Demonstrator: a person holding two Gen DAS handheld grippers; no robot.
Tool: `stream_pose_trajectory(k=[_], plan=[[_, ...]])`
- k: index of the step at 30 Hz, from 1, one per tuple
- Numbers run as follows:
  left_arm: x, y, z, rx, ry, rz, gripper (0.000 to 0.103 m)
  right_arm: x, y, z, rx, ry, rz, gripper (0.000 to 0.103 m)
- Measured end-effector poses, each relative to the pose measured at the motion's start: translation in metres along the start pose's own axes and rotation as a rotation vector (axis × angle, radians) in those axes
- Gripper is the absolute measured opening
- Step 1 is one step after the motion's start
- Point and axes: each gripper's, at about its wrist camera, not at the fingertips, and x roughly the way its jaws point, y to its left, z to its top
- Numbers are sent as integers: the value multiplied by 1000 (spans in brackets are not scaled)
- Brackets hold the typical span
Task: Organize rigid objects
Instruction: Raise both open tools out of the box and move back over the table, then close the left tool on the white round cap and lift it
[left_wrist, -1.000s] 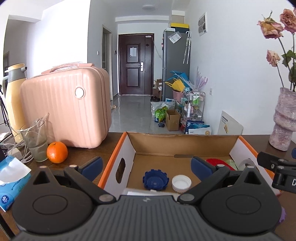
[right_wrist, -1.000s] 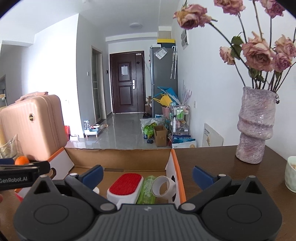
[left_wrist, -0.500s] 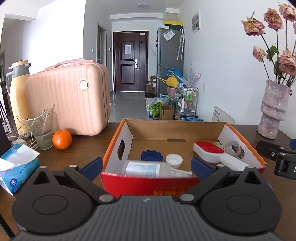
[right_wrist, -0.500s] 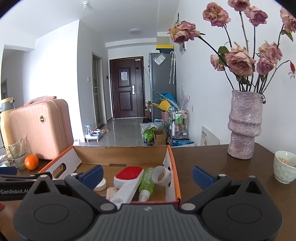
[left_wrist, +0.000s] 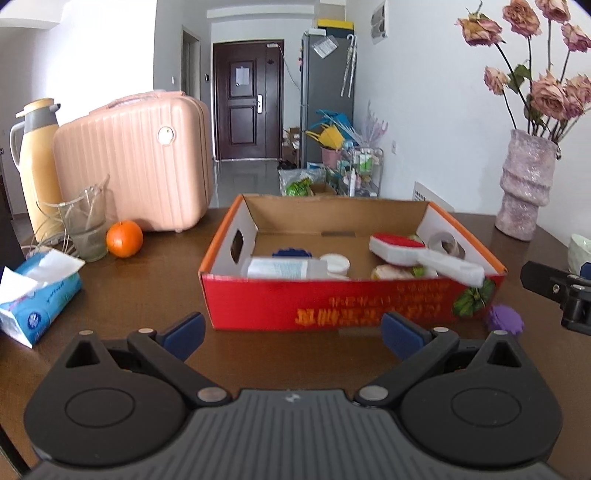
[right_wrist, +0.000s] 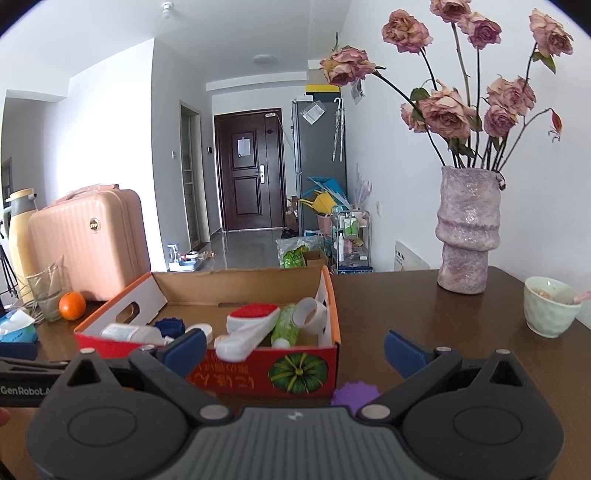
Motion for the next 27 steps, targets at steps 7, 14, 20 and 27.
stream_pose_trajectory(k=[7, 14, 20, 27], plan=[[-11, -1, -20, 14, 52, -17, 103, -13, -4, -24, -4, 48, -3, 103], [-18, -2, -40, 21, 110, -44, 103, -25, -6, -45, -16, 92, -7, 103], [-19, -5, -51, 37, 139, -57, 103, -32, -8, -57, -20, 113, -14, 103], [-7, -7, -56, 39, 171, -42, 103, -30, -10, -58, -4, 120, -19, 103]])
